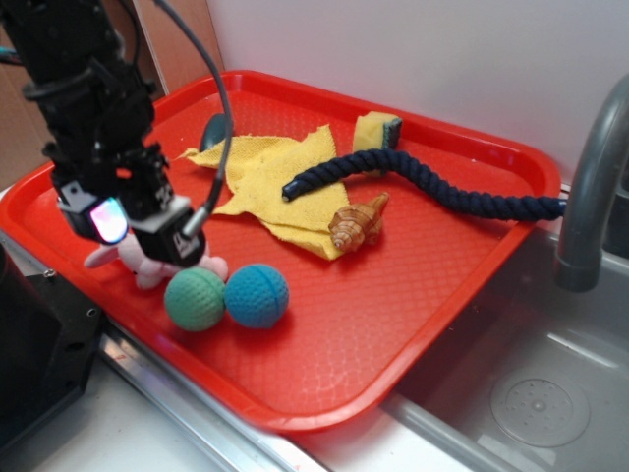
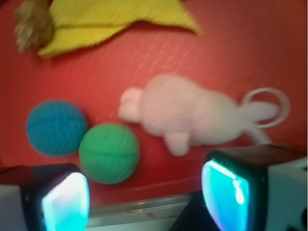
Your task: Grab the green ball.
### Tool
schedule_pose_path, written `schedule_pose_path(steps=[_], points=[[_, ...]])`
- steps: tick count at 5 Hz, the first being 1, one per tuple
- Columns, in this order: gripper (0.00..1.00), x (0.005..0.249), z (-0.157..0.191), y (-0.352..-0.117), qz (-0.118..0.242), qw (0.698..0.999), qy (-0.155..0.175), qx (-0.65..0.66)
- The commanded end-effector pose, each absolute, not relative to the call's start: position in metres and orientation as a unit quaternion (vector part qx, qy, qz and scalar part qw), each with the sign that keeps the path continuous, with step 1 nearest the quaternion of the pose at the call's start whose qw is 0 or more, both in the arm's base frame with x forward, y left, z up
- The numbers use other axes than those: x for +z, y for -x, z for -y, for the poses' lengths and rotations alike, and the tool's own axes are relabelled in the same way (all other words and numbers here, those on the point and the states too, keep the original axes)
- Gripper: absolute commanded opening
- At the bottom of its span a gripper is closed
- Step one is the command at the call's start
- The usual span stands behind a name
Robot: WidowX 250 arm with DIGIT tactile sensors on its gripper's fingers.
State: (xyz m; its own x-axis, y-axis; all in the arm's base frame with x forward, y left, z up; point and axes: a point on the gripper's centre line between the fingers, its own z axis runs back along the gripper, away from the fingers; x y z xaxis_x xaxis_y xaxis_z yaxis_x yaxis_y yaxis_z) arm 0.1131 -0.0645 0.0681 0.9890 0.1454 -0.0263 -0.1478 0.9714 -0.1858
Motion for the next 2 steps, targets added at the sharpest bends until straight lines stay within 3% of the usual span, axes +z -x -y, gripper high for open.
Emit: schedule_pose_path(steps=[1, 2], points=[[1.0, 0.056, 0.082, -0.123, -0.01, 0.995, 0.092, 0.043], [1.0, 0.043, 0.095, -0.131, -0.01, 0.997, 0.073, 0.024]])
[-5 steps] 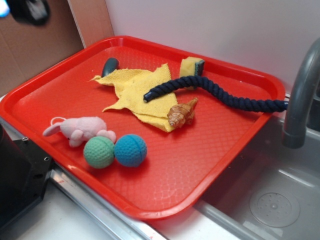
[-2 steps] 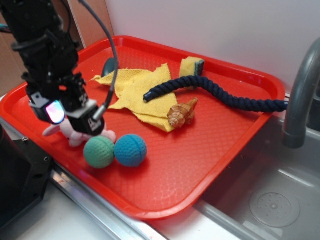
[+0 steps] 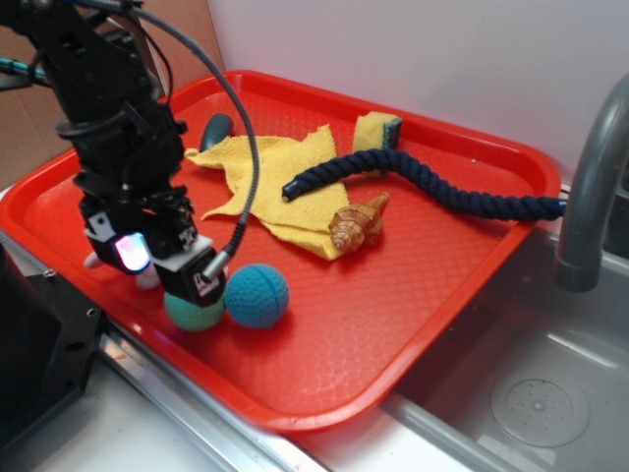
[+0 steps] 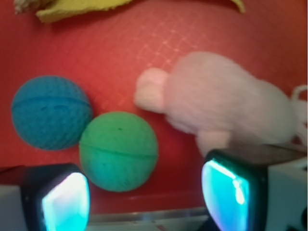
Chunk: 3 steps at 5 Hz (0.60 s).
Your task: Grab the green ball.
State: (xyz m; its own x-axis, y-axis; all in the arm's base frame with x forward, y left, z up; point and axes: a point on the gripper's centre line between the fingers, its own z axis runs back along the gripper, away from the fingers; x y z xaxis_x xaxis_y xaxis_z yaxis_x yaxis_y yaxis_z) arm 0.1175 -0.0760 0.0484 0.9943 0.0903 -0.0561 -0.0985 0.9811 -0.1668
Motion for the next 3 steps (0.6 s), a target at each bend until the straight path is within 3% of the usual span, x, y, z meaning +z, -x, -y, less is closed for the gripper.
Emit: schedule_pose_path(steps=[1, 2, 3], points=[[1.0, 0.029, 0.101, -0.136, -0.018, 0.998, 0.057, 0.014], [0.0, 0.026, 0.103, -0.135, -0.014, 0.999, 0.05, 0.01], [0.0, 0.043, 0.095, -0.132, -0.023, 0.998, 0.056, -0.013]])
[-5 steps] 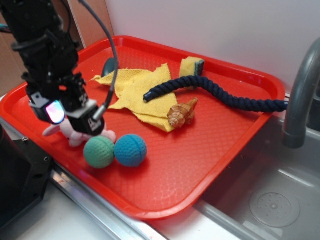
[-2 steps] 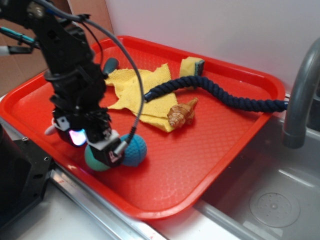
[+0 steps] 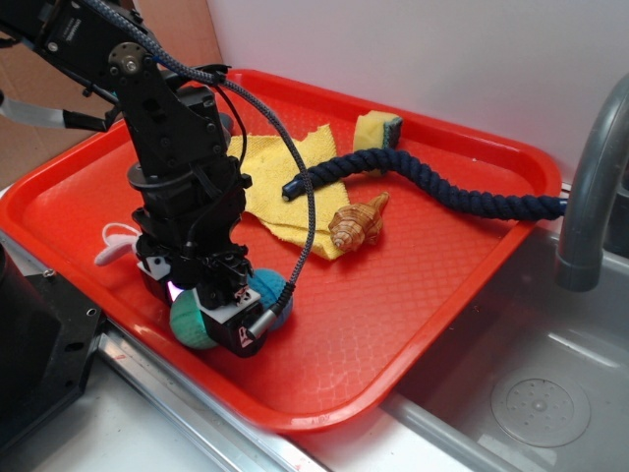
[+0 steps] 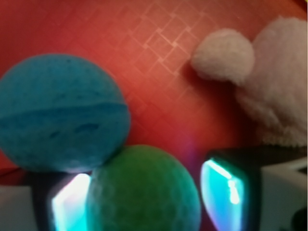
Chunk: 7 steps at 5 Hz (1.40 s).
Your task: Grab the green ball.
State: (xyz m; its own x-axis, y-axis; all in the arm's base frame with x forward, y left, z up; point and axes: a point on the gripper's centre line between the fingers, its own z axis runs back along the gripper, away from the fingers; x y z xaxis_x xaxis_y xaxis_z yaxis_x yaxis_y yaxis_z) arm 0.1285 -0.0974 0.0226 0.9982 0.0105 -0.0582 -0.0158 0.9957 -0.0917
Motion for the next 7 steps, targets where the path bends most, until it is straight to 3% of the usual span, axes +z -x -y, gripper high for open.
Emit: schedule_pose_path(steps=[1, 2, 3, 5, 6, 7], points=[[0.0, 0.085, 0.071, -0.128, -0.002, 0.996, 0.082, -0.018], [0.0, 0.135, 0.036, -0.129, 0.015, 0.998, 0.063, 0.009], [0.0, 0.179, -0.001, -0.133, 0.049, 0.995, 0.015, 0.08], [0.0, 0.219, -0.049, -0.147, 0.092, 0.984, -0.017, 0.15], [0.0, 0.23, -0.055, -0.157, 0.109, 0.983, -0.019, 0.147], [0.0, 0.233, -0.056, -0.162, 0.105, 0.984, -0.019, 0.143]])
